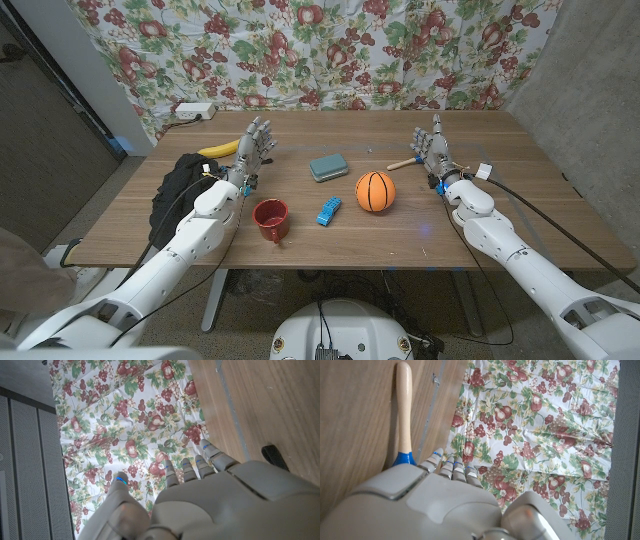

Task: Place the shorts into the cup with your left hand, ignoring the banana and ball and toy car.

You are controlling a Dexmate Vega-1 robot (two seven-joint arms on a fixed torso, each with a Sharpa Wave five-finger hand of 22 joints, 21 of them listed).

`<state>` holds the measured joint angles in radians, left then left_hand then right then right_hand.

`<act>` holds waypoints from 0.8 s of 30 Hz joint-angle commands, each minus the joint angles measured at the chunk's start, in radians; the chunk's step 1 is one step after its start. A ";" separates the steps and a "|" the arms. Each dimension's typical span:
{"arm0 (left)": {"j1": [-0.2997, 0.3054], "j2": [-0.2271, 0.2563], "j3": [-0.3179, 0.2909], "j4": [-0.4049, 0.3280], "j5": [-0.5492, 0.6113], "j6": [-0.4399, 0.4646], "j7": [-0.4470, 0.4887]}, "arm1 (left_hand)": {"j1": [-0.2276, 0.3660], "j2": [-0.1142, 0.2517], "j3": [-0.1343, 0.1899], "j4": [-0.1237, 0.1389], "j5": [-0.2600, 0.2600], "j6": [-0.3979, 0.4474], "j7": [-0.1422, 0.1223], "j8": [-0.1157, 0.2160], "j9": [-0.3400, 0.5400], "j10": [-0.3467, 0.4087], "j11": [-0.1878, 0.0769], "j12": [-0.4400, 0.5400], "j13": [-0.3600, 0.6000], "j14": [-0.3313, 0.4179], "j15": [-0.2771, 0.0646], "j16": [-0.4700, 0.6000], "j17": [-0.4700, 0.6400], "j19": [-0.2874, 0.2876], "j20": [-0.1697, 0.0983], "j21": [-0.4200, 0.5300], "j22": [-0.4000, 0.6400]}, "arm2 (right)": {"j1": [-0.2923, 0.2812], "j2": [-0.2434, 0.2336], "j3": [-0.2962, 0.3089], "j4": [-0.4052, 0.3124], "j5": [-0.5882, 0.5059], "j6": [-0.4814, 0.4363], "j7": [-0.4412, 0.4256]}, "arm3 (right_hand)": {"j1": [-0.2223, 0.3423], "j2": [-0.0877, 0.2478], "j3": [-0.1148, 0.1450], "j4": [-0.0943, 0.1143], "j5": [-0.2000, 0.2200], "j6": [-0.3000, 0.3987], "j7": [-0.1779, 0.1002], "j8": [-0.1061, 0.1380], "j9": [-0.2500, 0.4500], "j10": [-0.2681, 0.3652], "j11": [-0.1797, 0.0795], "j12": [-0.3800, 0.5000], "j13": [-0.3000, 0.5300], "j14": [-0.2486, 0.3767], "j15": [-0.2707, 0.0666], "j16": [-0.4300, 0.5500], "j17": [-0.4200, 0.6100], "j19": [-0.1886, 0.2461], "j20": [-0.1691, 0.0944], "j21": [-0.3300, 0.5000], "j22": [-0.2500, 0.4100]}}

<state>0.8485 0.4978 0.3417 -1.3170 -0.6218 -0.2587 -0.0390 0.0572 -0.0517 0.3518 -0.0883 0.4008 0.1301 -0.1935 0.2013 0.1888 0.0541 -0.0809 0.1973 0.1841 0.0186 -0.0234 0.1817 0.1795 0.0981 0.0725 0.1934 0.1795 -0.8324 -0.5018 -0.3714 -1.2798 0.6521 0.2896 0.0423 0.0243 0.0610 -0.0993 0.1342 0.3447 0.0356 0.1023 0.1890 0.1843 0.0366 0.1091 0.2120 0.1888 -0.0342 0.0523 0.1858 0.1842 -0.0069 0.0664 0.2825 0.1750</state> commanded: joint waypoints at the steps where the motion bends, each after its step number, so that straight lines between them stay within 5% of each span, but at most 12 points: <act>1: 0.023 -0.068 -0.093 -0.016 0.088 0.056 -0.055 | -0.005 -0.010 0.005 0.000 0.006 0.000 -0.008 0.002 0.003 -0.001 -0.006 0.006 0.004 0.004 0.000 0.007 0.003 0.006 0.001 0.003 0.002 | 0.005 0.008 0.003 0.011 0.001 -0.004 0.010 | 0.002 0.008 0.001 0.005 0.008 0.002 0.008 0.005 0.003 -0.001 0.008 0.006 0.001 0.000 0.008 0.005 0.005 0.000 0.008 0.005 0.004; 19: 0.062 -0.124 -0.176 -0.036 0.154 0.070 -0.107 | -0.004 -0.009 0.005 -0.002 0.005 0.001 -0.009 0.002 0.003 0.000 -0.006 0.006 0.004 0.000 0.003 0.006 0.003 0.005 0.005 0.004 0.002 | -0.026 -0.005 0.012 -0.039 -0.006 -0.014 -0.017 | 0.005 0.013 0.001 0.002 0.009 0.001 0.006 0.004 0.003 -0.001 0.009 0.006 0.001 -0.001 0.008 0.005 0.005 0.001 0.009 -0.002 0.004; 21: 0.066 -0.127 -0.181 -0.040 0.157 0.070 -0.109 | -0.003 -0.008 0.005 -0.003 0.004 0.002 -0.008 0.002 0.003 0.000 -0.005 0.006 0.004 0.000 0.004 0.006 0.003 0.003 -0.011 0.003 0.002 | -0.030 -0.008 0.013 -0.047 -0.005 -0.019 -0.021 | 0.005 0.013 0.001 0.002 0.009 0.001 0.006 0.004 0.003 -0.001 0.009 0.006 0.001 -0.001 0.008 0.005 0.005 0.001 0.008 -0.002 0.004; 24: 0.072 -0.130 -0.187 -0.045 0.163 0.065 -0.111 | -0.001 -0.007 0.005 -0.006 0.002 0.003 -0.005 0.001 0.003 0.002 -0.003 0.006 0.004 -0.010 -0.028 0.004 0.002 -0.001 -0.070 0.002 0.000 | -0.035 -0.011 0.012 -0.053 -0.011 -0.016 -0.024 | 0.006 0.014 0.001 0.002 0.009 0.001 0.007 0.004 0.003 -0.001 0.007 0.006 0.001 -0.001 0.008 0.005 0.005 0.002 0.009 -0.003 0.004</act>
<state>0.8997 0.3908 0.1907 -1.3475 -0.5014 -0.1937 -0.1207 0.0571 -0.0516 0.3517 -0.0883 0.4008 0.1301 -0.1932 0.2013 0.1886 0.0541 -0.0807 0.1973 0.1839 0.0180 -0.0239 0.1817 0.1794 0.0970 0.0414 0.1934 0.1793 -0.8460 -0.5004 -0.3640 -1.2993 0.6497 0.2767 0.0317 0.0295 0.0661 -0.0993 0.1341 0.3447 0.0355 0.1021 0.1889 0.1841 0.0366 0.1090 0.2120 0.1887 -0.0340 0.0520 0.1858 0.1841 -0.0069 0.0662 0.2825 0.1749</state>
